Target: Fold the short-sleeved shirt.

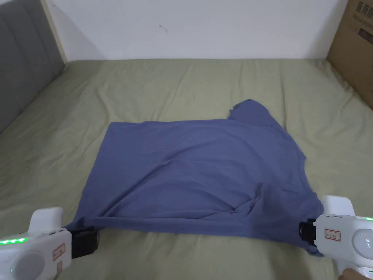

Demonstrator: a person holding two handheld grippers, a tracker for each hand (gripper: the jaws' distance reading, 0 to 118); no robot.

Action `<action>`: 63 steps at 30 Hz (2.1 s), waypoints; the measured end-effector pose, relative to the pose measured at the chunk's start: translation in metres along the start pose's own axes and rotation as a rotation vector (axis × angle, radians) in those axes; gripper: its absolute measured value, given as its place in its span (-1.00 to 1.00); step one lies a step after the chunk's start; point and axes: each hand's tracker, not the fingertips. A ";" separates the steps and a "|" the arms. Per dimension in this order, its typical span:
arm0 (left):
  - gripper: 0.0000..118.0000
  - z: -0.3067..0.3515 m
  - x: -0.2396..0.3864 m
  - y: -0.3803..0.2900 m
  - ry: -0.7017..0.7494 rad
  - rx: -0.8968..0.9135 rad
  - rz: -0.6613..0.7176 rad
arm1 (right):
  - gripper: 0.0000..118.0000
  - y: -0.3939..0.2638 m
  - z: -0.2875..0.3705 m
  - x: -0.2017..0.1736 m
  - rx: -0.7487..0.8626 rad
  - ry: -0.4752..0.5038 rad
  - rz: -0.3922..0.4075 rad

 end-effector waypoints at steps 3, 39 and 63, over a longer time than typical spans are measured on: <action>0.75 -0.013 -0.013 0.014 -0.007 0.004 0.054 | -0.99 0.000 -0.002 -0.002 -0.008 -0.001 0.001; -0.95 -0.014 -0.010 0.043 0.018 -0.038 -0.061 | -0.97 0.019 0.010 0.020 -0.032 -0.009 -0.015; 0.69 -0.120 0.015 0.133 0.042 -0.123 -0.093 | 0.06 0.149 -0.087 0.024 -0.091 -0.118 0.030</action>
